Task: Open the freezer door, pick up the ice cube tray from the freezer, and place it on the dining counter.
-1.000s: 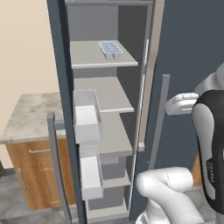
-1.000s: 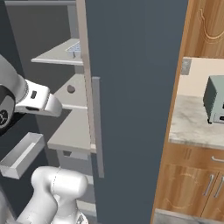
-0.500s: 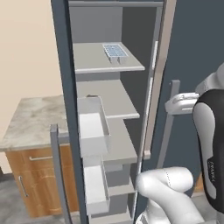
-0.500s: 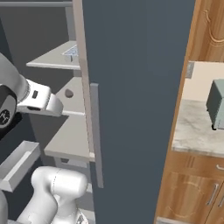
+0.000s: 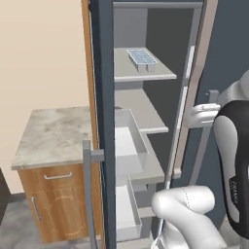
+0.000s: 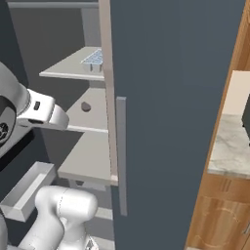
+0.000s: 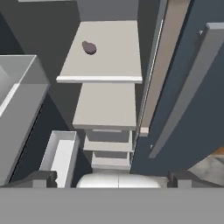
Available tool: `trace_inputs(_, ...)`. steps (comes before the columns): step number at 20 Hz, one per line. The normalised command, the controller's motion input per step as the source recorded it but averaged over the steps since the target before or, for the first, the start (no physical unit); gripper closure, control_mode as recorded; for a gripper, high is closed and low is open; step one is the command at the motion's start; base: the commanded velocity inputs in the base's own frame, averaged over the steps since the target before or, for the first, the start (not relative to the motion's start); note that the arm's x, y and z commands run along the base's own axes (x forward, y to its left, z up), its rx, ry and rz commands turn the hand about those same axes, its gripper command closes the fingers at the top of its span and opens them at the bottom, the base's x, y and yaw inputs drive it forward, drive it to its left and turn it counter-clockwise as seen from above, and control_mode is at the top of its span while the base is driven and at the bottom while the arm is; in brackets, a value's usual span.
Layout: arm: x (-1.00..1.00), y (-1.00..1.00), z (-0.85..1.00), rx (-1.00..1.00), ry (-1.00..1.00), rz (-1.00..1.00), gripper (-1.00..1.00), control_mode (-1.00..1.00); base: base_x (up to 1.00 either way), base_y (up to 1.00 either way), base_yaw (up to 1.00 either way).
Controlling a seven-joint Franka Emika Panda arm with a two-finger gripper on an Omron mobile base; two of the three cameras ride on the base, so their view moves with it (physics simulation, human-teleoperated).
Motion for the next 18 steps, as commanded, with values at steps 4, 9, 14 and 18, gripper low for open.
trace_inputs(4, 0.00, 0.00, 0.00, 0.00, 0.00, 0.00, -1.00, 1.00, 0.55, -0.02, 0.00)
trace_inputs(9, 0.00, 0.00, 0.00, 0.00, 0.00, 0.00, -1.00, 1.00, 0.50, 0.00, 0.00)
trace_inputs(14, 0.00, 0.00, 0.00, 0.00, 0.00, 0.00, -1.00, 1.00, 0.04, 0.00, 0.00)
trace_inputs(18, 0.00, 0.00, 0.00, 0.00, 0.00, 0.00, -1.00, -1.00, 0.00, 0.00, 0.00)
